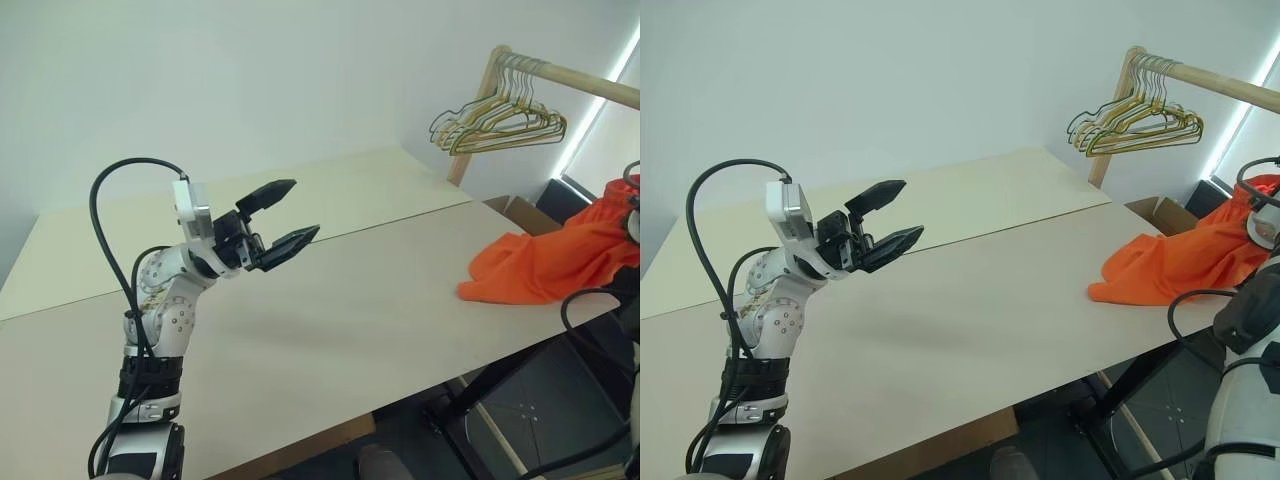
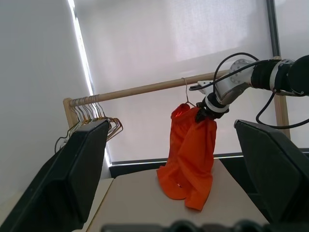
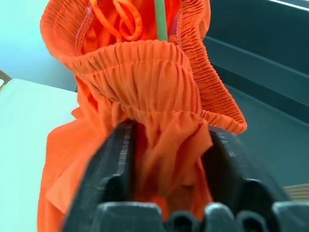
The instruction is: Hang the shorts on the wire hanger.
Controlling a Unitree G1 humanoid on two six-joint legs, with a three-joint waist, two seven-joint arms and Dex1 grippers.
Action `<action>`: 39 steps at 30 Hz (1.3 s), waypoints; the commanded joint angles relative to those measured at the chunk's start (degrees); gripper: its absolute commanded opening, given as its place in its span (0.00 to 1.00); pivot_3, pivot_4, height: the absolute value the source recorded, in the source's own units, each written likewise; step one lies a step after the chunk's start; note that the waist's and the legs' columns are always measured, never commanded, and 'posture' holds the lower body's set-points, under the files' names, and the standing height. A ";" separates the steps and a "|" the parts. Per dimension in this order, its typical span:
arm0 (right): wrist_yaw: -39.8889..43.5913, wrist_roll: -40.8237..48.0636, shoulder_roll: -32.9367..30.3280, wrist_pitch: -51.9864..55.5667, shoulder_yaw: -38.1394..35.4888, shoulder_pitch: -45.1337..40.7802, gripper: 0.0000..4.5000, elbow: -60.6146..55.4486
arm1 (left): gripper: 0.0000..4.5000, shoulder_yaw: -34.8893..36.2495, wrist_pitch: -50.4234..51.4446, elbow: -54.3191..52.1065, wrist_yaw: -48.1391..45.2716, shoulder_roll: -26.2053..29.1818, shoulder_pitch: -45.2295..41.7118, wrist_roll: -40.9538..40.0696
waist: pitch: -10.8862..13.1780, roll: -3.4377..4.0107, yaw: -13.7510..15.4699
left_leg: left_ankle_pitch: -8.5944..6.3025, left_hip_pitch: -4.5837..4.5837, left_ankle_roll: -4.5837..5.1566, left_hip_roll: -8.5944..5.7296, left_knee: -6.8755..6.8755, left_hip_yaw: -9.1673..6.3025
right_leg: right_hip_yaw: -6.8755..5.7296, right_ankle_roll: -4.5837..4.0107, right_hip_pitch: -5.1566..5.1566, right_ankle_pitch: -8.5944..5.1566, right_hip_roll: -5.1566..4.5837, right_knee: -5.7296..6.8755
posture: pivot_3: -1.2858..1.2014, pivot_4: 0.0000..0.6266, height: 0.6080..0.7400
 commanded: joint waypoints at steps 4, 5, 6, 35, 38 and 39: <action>-0.25 -1.30 -0.27 -2.07 2.60 -0.92 0.97 -3.98 | 1.00 0.95 -0.77 -1.86 -0.30 0.37 -0.20 -1.03 | 0.01 0.01 0.08 | 0.00 0.00 0.00 0.00 0.00 0.01 | 0.02 0.00 0.00 0.00 0.00 0.00 | 0.44 0.00 1.00; -0.25 -1.19 -0.38 -1.58 2.69 -1.40 0.99 -4.72 | 1.00 0.95 -0.82 -1.85 -0.32 0.41 -0.19 -0.97 | 0.02 0.02 0.09 | 0.00 0.00 0.00 0.00 0.00 0.01 | 0.02 0.00 0.00 0.00 0.00 0.00 | 0.44 0.00 1.00; -0.42 -1.10 -0.49 -0.79 2.77 -1.93 0.99 -5.61 | 1.00 0.92 -0.86 -1.88 -0.34 0.50 -0.16 -0.86 | 0.02 0.03 0.12 | 0.00 0.00 0.00 0.00 0.00 0.01 | 0.02 0.00 0.00 0.00 0.00 0.01 | 0.44 0.00 1.00; 35.19 -8.11 7.81 -18.90 29.27 15.93 0.99 -61.24 | 1.00 5.36 0.72 -3.73 0.08 8.45 3.86 0.42 | 0.22 0.41 0.10 | 0.03 0.05 -0.07 0.03 0.02 0.00 | 0.01 0.03 -0.18 0.03 0.01 0.10 | 0.44 0.00 1.00; 40.41 -9.48 10.28 -20.81 33.93 16.28 0.99 -62.45 | 1.00 6.76 2.41 -5.51 0.98 11.57 7.04 0.24 | 0.24 0.34 0.11 | 0.10 0.03 -0.19 0.02 0.02 -0.02 | -0.01 0.03 -0.26 0.03 -0.01 0.12 | 0.46 0.00 1.00; 42.08 -9.35 11.18 -21.47 34.81 16.47 0.99 -62.80 | 1.00 7.14 3.04 -6.19 1.57 12.63 8.14 0.45 | 0.28 0.24 0.18 | 0.10 0.03 -0.19 0.02 0.02 -0.04 | -0.01 0.03 -0.26 0.04 -0.02 0.12 | 0.47 0.00 1.00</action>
